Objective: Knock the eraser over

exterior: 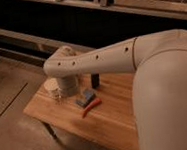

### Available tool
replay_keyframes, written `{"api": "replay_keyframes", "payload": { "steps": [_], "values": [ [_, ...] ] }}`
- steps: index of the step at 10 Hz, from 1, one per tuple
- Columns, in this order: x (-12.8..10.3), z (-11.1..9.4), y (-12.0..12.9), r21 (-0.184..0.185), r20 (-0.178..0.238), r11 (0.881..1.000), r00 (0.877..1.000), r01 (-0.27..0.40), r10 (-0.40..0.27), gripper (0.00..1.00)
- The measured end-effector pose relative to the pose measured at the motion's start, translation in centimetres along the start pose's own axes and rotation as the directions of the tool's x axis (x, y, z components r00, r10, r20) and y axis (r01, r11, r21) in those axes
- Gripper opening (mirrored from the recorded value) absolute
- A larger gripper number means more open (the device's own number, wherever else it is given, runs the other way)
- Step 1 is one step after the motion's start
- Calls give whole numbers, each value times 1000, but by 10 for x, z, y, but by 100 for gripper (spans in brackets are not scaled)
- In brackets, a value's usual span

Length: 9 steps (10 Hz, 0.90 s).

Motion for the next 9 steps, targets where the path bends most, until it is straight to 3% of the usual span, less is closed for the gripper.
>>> {"api": "replay_keyframes", "payload": {
  "steps": [3, 5, 6, 8, 9],
  "values": [
    [0, 0, 1, -8, -6, 1000, 1000, -6, 6, 65],
    [-7, 5, 12, -66, -43, 995, 997, -72, 69, 65],
    [-18, 6, 6, -78, -53, 989, 992, -122, 118, 65],
    [-35, 3, -15, -66, -59, 979, 980, -195, 191, 65],
    [-44, 1, -34, -54, -64, 968, 968, -244, 241, 65]
  ]
}}
